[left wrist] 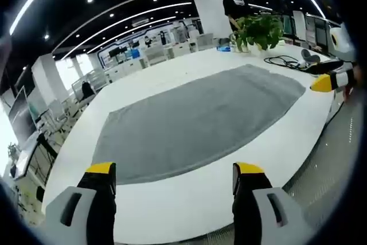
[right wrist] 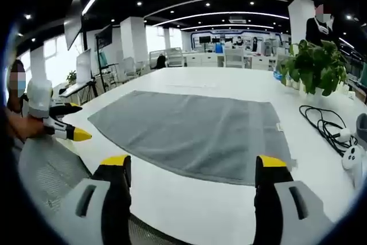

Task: Fold the towel on the table until its edges align and the towel forms a compact rectangular stack.

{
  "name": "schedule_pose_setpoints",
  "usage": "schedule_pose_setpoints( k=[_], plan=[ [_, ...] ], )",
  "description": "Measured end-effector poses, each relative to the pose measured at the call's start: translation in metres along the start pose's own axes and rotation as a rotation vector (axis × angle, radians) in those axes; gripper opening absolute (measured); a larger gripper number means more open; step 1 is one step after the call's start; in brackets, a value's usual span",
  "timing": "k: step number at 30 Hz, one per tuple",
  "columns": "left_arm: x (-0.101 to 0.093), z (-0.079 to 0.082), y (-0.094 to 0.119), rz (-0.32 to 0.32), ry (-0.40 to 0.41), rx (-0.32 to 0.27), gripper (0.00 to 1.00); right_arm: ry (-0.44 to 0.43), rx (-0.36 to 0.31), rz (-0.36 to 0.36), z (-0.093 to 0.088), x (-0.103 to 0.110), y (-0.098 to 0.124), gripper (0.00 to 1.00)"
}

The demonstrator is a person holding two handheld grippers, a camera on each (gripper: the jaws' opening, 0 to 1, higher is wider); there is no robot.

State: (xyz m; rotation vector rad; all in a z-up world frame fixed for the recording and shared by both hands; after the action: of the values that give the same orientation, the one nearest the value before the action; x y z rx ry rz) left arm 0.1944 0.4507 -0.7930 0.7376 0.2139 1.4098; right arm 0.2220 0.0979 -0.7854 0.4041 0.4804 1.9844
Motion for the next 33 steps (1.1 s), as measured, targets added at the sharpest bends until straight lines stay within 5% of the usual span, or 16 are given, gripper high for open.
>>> schedule_pose_setpoints(
  k=[33],
  plan=[
    [0.0003, -0.0014, -0.0007, 0.009, -0.025, 0.017, 0.84, 0.021, 0.043, 0.03, -0.0035, 0.0028, -0.0016, 0.85]
  ],
)
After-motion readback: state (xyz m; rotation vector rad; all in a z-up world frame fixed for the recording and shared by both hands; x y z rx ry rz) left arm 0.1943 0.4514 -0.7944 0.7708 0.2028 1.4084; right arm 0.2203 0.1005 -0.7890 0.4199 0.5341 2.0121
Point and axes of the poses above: the point that each gripper's makers call its tool centre point, and the gripper's own axes: y roughly backward along the fingers, x roughly to its left, z roughly out of its top, the point moved 9 cm from there along y, roughly backward along the fingers, and after that the axes turned 4 degrees about x, right-handed, at the moved point
